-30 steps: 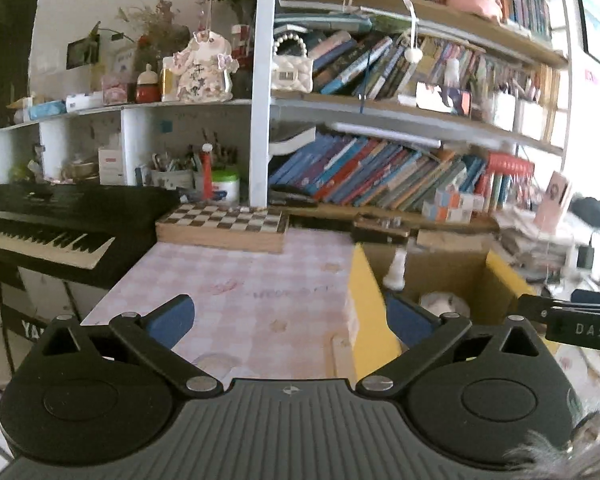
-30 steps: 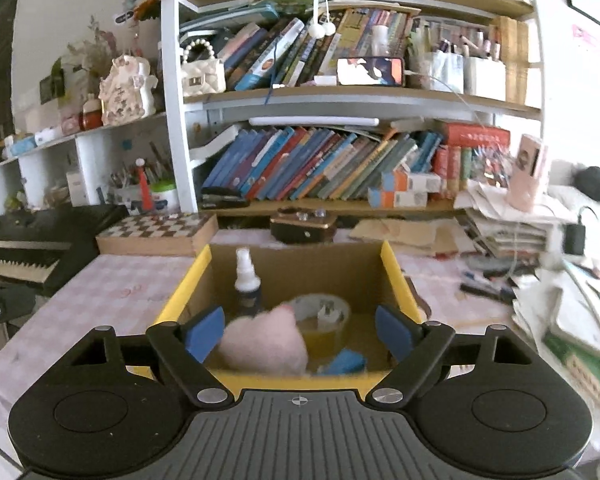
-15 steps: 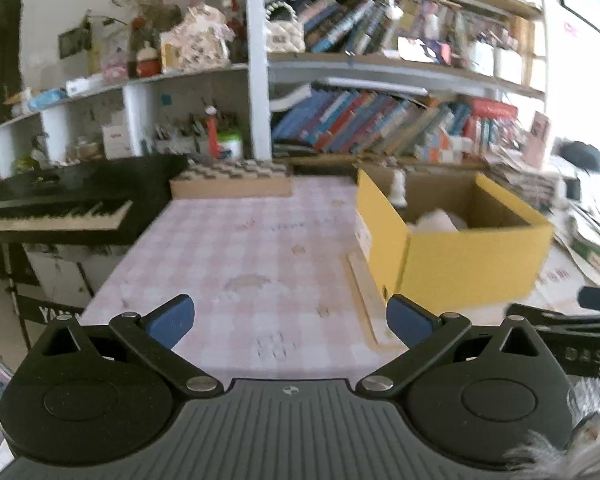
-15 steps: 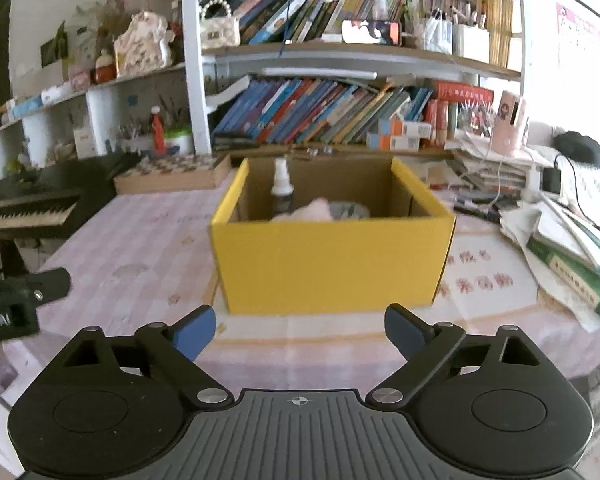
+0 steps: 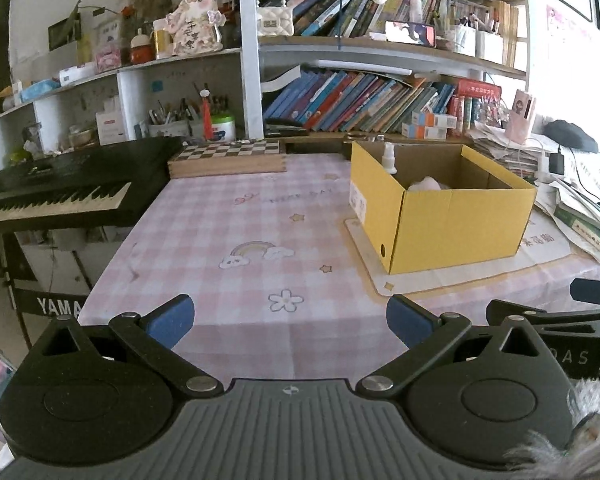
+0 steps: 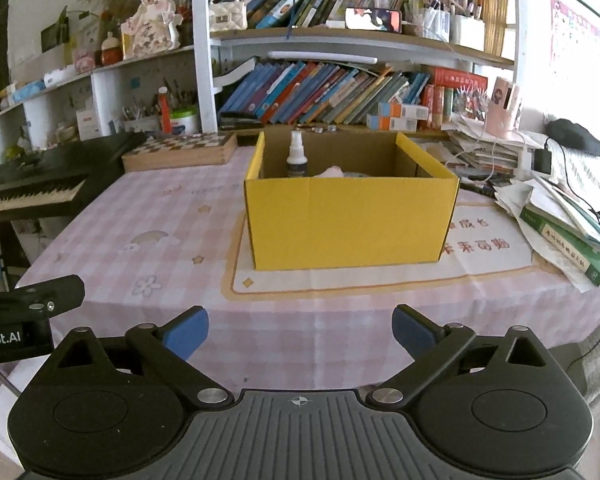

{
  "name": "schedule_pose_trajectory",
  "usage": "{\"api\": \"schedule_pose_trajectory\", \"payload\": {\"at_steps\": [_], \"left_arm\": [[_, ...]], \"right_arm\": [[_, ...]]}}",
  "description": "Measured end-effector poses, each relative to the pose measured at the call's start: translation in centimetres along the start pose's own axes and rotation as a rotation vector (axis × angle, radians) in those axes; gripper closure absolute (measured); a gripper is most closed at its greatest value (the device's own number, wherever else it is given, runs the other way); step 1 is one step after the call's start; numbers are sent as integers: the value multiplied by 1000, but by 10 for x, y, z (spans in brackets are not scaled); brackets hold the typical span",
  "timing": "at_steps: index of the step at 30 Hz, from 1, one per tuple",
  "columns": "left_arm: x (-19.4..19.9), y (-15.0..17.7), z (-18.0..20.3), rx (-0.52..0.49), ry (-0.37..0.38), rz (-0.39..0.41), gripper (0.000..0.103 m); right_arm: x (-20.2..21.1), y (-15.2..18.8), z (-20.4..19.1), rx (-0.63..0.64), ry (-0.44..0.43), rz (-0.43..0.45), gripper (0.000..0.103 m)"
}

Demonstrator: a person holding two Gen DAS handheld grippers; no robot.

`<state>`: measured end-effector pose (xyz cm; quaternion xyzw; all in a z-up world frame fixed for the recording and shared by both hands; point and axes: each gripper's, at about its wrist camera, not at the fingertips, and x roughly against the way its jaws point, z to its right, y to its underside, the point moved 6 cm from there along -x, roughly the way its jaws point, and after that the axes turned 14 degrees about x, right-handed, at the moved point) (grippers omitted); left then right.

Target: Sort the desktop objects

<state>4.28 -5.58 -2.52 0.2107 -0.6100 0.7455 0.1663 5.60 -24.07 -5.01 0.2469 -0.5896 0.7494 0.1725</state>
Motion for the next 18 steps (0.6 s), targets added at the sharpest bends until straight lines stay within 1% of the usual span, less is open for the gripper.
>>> {"api": "schedule_pose_trajectory", "payload": {"at_steps": [10,18], "left_arm": [[2,5,-9,13,-15,-24,0],[4,6,-13,16,-13,-30,0]], "right_arm": [[4,6,-11,-3,-9,-12,3],[7,6,-15,-1,-11,-11,3]]}}
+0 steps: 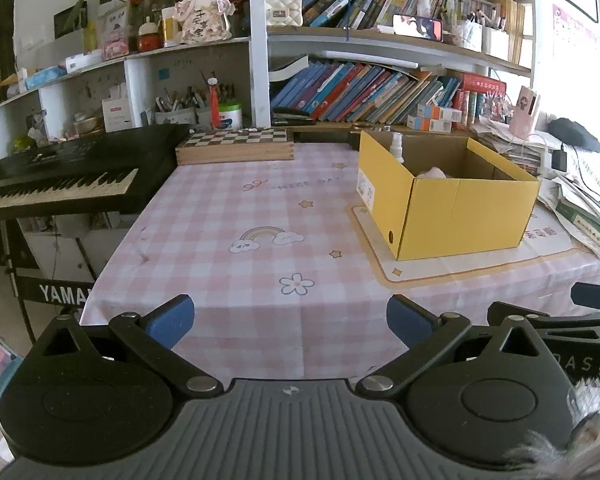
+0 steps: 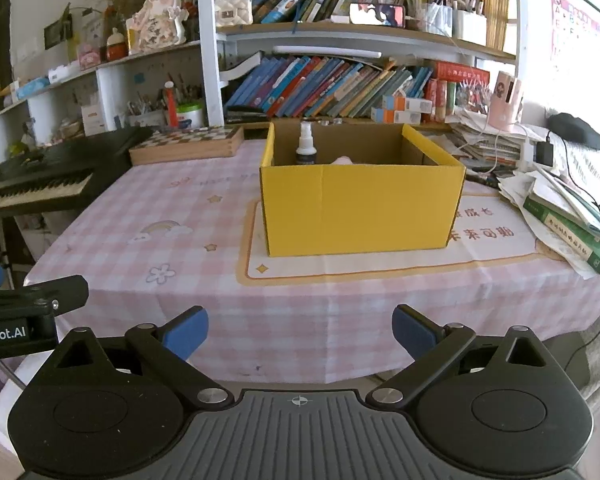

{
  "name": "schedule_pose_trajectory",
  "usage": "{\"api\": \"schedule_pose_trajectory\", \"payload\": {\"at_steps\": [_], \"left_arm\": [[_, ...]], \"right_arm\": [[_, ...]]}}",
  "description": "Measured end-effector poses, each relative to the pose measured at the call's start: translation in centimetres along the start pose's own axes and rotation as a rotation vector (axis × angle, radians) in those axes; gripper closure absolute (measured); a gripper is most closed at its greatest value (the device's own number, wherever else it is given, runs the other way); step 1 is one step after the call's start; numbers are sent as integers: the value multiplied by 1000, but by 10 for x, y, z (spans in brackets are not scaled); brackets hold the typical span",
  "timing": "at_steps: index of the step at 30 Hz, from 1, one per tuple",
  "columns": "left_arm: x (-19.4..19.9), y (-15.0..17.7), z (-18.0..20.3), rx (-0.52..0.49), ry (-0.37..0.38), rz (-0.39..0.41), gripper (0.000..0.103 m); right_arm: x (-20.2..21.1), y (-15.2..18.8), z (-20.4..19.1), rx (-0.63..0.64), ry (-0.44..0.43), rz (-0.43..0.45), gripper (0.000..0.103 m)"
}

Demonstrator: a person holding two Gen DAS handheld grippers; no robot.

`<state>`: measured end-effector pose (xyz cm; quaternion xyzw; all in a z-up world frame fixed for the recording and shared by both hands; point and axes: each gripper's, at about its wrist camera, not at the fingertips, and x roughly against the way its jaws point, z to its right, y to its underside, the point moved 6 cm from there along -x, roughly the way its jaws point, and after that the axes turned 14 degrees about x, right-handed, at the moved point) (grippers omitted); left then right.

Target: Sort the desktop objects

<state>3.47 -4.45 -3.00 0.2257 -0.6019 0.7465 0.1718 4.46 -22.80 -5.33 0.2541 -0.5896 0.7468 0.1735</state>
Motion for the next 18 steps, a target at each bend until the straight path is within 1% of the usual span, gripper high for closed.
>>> {"api": "schedule_pose_trajectory", "payload": {"at_steps": [18], "left_arm": [[2,1,-2,7,19,-12,0]], "right_arm": [[2,0,-4,2,-2,-4,3]]}}
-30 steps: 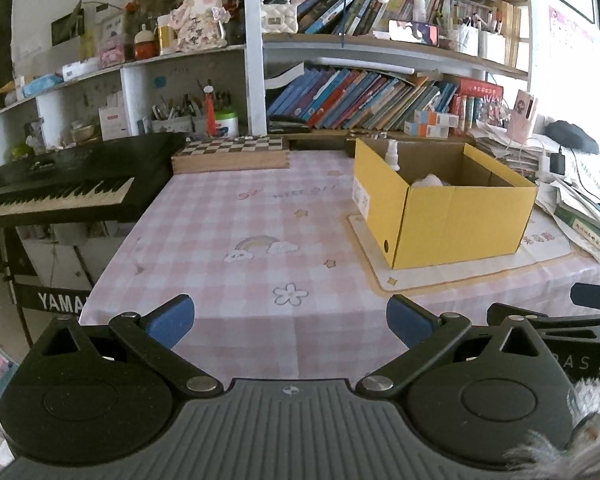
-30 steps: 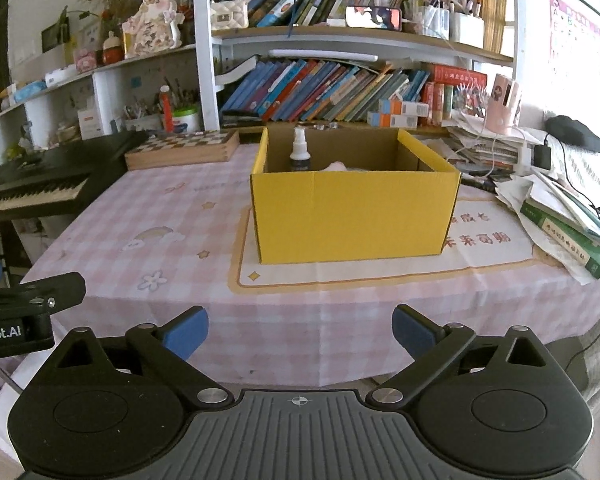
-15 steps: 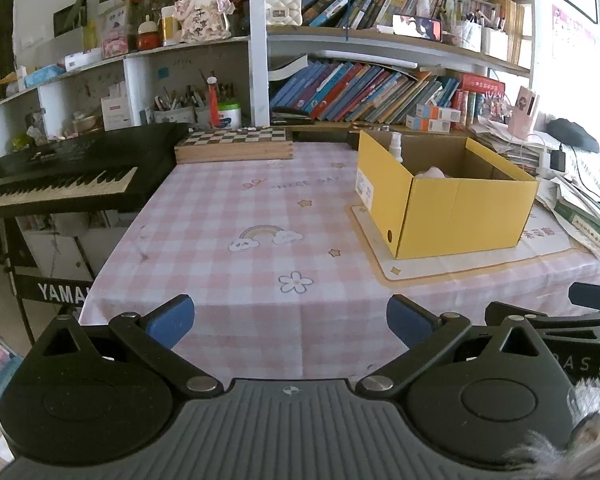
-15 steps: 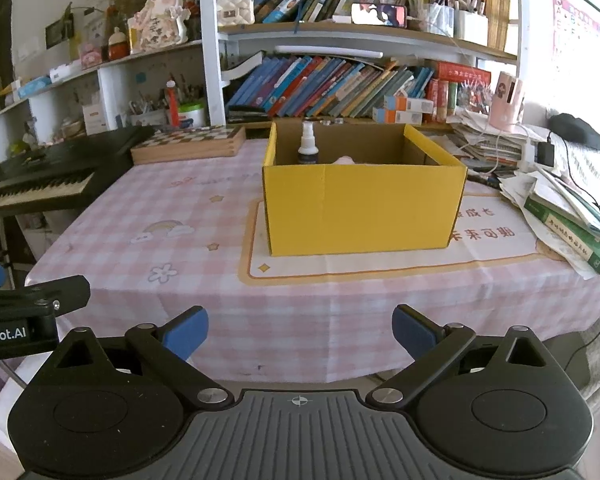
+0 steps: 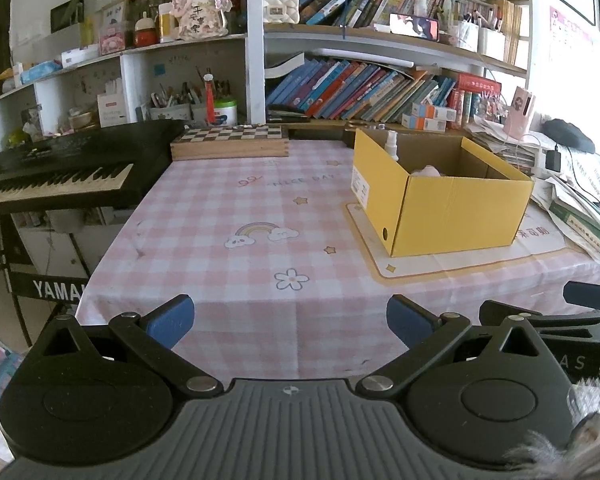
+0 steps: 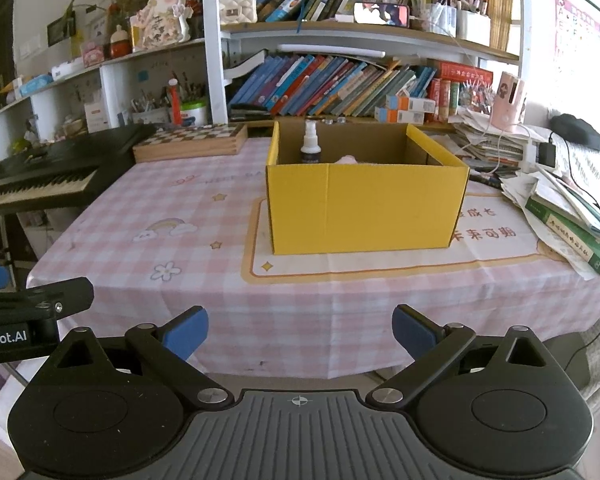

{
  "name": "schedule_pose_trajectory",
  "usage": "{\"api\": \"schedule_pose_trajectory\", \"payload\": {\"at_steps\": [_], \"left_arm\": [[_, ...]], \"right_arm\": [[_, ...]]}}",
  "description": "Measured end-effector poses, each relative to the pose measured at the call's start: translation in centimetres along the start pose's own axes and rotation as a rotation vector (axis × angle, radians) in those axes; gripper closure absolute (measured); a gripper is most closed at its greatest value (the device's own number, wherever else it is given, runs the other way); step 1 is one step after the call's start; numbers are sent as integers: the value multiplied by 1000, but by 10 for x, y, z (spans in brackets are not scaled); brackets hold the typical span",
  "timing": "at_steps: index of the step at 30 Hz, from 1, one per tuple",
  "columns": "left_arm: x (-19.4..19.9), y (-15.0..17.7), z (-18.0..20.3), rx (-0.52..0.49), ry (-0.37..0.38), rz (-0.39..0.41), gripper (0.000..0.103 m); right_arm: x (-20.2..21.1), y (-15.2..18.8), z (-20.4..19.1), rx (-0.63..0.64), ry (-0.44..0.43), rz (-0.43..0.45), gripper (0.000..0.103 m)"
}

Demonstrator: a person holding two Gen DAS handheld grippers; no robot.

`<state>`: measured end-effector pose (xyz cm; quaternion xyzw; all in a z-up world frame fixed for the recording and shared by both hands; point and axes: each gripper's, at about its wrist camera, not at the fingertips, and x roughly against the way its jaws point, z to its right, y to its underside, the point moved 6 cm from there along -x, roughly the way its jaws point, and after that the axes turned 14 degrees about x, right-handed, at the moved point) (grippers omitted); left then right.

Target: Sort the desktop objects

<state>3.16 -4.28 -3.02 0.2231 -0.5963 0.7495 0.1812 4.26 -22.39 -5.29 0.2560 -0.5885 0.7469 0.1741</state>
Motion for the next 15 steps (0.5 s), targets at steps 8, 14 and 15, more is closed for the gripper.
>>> {"api": "schedule_pose_trajectory", "payload": {"at_steps": [8,14,15], "left_arm": [[-1,3,1,6,6,-10,0],[0,4,3,7,9,-14,0],[0,3,2,8,9,-15,0]], "right_arm": [[0,0,0,-1,-4,-4,3],[0,1,0,-3,-11,-11,3],[0,1,0,-3,-11,-12,3]]}}
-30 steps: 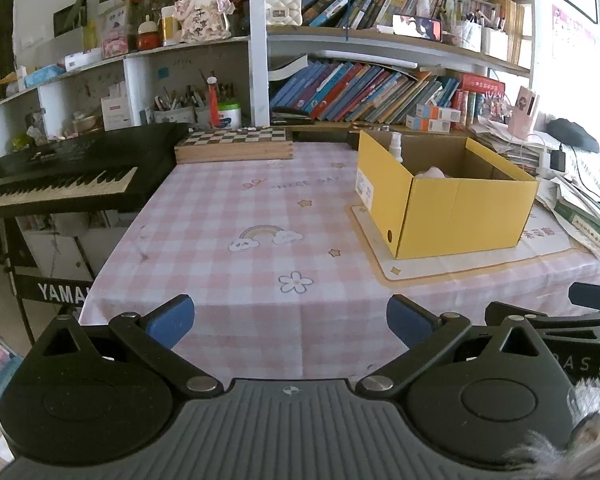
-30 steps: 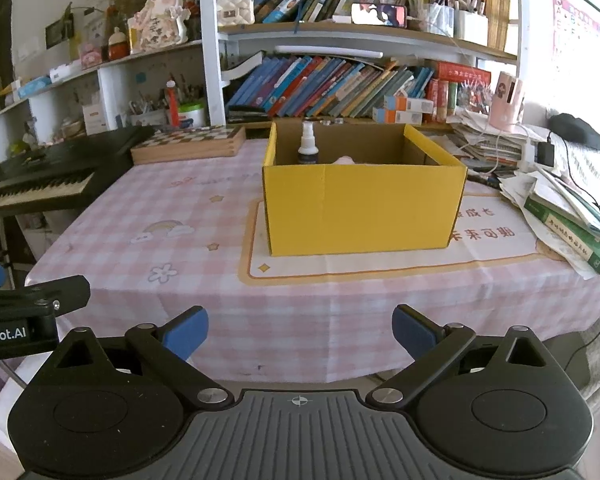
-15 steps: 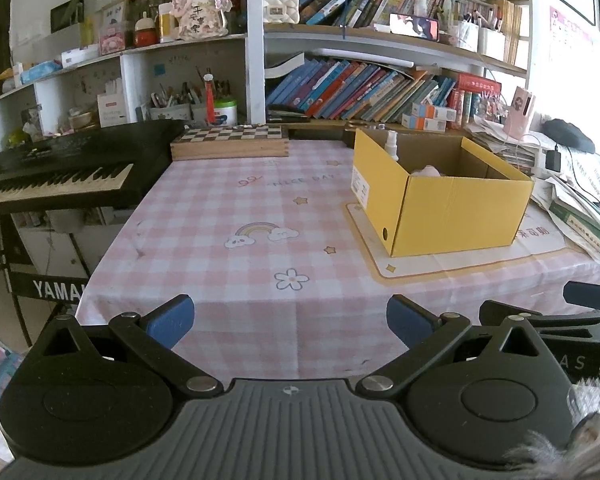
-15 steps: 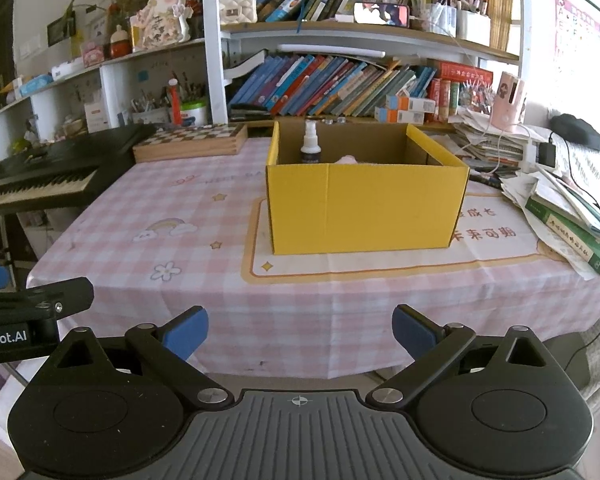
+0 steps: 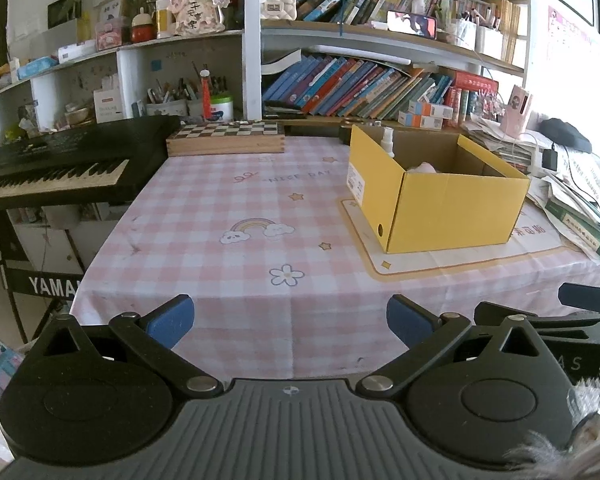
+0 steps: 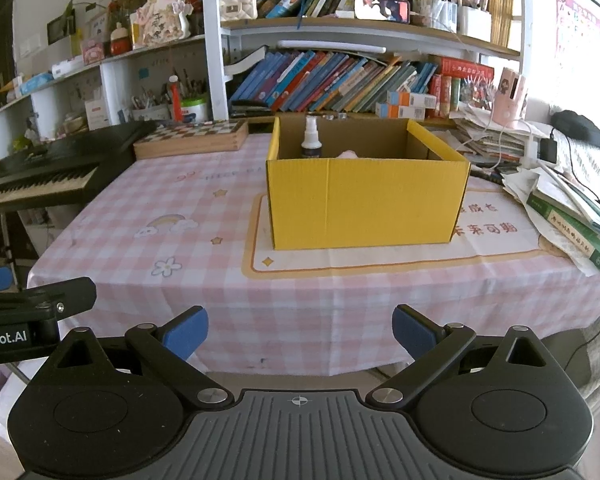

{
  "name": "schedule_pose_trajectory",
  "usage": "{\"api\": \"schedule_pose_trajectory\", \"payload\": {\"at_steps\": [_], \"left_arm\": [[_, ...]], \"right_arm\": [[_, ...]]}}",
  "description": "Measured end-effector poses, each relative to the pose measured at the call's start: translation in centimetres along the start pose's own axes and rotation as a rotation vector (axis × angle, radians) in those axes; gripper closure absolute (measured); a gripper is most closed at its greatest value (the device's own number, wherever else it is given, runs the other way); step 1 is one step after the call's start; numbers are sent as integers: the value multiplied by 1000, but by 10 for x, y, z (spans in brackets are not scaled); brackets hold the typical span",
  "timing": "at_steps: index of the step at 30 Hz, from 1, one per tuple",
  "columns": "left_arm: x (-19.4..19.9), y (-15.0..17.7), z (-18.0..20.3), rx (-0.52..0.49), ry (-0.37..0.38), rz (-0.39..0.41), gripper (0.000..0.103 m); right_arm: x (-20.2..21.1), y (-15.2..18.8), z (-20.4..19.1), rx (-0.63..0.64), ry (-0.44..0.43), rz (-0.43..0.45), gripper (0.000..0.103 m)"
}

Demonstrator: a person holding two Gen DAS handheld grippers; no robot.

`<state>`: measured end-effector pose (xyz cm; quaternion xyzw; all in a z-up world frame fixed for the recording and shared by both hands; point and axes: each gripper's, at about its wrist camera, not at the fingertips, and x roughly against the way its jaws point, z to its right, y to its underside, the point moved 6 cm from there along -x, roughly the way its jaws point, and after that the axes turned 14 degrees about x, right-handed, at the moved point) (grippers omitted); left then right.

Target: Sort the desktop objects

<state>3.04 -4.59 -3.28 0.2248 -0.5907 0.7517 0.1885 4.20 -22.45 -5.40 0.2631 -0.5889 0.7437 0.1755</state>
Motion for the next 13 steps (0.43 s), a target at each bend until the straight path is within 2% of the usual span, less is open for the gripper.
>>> {"api": "schedule_pose_trajectory", "payload": {"at_steps": [13], "left_arm": [[-3,4,0,17,17,-20,0]], "right_arm": [[-6,1,2,3,-19,-20,3]]}}
